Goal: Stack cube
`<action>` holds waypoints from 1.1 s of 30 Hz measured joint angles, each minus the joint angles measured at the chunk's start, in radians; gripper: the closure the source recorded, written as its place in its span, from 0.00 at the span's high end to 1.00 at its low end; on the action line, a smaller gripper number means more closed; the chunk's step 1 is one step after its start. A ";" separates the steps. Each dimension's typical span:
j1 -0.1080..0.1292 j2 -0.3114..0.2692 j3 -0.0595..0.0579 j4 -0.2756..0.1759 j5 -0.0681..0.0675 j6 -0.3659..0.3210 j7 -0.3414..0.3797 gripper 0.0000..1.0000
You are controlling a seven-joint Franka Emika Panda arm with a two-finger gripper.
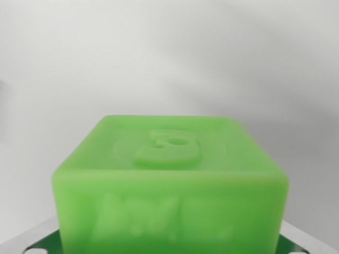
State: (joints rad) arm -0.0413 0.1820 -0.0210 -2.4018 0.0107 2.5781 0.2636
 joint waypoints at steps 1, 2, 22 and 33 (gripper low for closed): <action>0.004 -0.002 0.000 -0.003 0.000 0.001 0.008 0.00; 0.007 -0.005 0.000 -0.007 0.000 0.002 0.015 0.00; 0.077 -0.042 0.004 -0.060 -0.002 0.018 0.155 0.00; 0.116 -0.061 0.010 -0.085 -0.003 0.024 0.237 0.00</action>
State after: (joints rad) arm 0.0746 0.1212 -0.0111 -2.4871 0.0074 2.6023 0.5002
